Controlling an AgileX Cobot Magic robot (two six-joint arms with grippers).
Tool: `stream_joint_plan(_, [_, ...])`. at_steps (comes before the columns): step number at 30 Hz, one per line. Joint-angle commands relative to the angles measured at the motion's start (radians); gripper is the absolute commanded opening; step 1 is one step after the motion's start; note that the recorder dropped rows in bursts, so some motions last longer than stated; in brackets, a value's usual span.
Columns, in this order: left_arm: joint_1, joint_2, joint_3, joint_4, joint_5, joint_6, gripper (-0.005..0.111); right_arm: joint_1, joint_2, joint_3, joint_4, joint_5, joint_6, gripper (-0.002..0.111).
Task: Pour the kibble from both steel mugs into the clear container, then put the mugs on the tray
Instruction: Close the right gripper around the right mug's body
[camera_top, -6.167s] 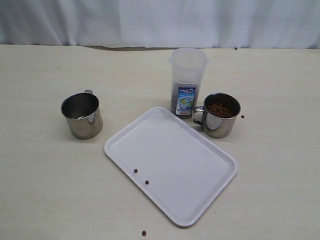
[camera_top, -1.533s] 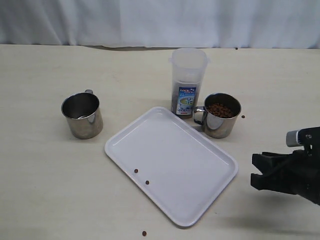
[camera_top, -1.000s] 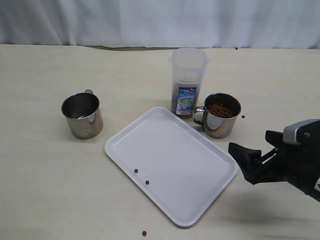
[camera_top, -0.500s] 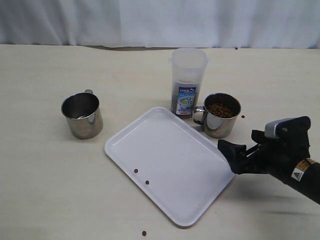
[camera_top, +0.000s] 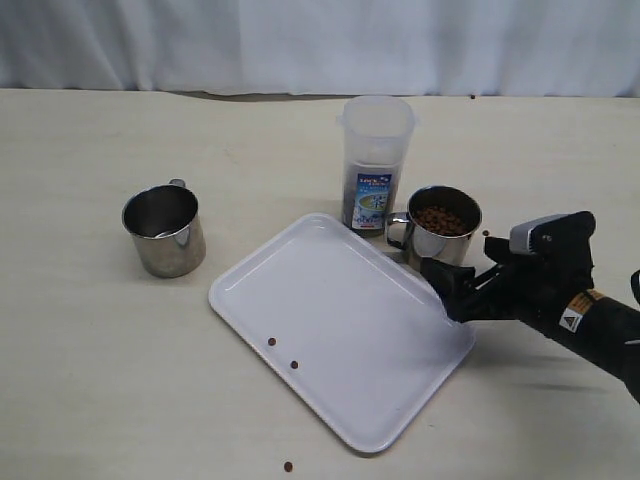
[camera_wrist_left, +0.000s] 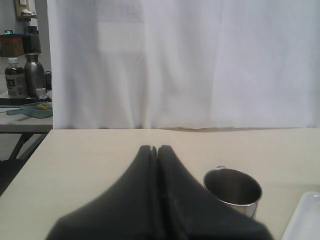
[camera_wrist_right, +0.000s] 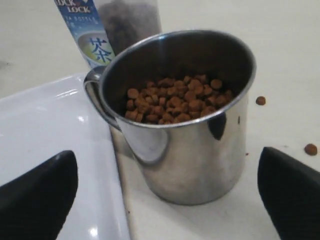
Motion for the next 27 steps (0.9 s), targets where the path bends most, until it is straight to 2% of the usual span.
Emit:
stream_joint_plan(1, [-0.007,-0.003,0.003,0.006,-0.012,-0.002,0.000,0.003,0.004,-0.033,-0.010,-0.015,-0.011,0.085])
stream_joint_plan(7, [-0.007,-0.003,0.003,0.006,-0.012,-0.002,0.000,0.003,0.108,-0.097,-0.039,-0.015,-0.008,0.085])
stream_joint_plan(27, [-0.007,-0.003,0.003,0.006,-0.005,-0.002,0.000,0.003,0.165,-0.201,-0.031,-0.015,0.016,0.085])
